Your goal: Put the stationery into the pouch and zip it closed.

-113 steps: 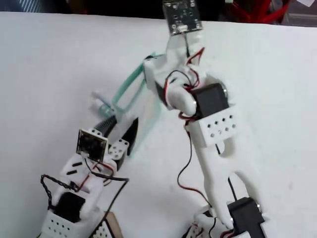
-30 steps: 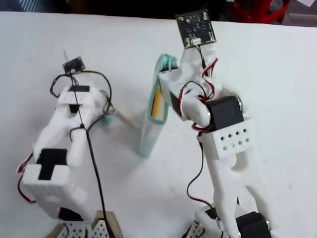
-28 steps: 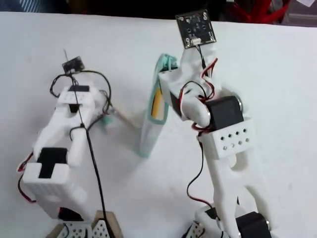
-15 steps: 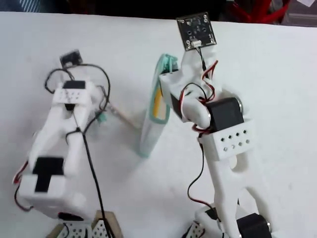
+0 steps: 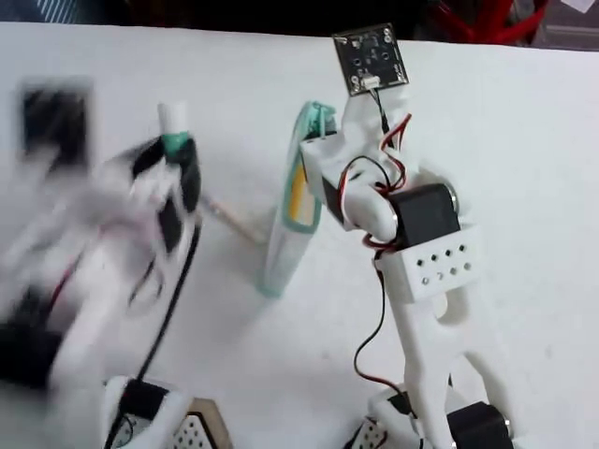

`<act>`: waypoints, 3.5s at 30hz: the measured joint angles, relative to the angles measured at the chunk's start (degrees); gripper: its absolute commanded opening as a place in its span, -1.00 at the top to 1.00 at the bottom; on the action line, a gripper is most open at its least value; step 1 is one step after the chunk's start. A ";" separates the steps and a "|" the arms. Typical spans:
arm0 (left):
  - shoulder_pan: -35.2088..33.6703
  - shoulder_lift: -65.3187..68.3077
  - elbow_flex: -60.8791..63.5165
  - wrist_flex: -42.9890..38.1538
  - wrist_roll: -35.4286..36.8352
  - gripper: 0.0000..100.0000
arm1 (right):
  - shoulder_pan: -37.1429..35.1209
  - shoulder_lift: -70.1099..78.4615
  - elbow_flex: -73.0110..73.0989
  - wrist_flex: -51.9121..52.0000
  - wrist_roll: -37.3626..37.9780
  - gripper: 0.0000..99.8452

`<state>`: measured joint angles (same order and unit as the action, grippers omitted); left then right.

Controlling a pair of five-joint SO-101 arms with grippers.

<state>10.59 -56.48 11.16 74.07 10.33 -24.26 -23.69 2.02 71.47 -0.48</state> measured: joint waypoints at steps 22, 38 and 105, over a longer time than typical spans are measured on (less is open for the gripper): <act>16.18 -25.58 44.31 -48.88 -3.52 0.95 | 4.92 0.26 0.26 0.53 -23.82 0.96; 21.01 -25.14 51.60 -66.11 -3.25 0.95 | 3.52 0.00 2.11 0.00 -27.52 0.96; 20.75 -16.70 56.97 -77.80 -3.25 0.95 | -1.93 -15.91 18.73 -11.34 -1.93 0.95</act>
<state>31.34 -73.19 68.13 -3.74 7.08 -26.20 -39.60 20.75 60.13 -2.42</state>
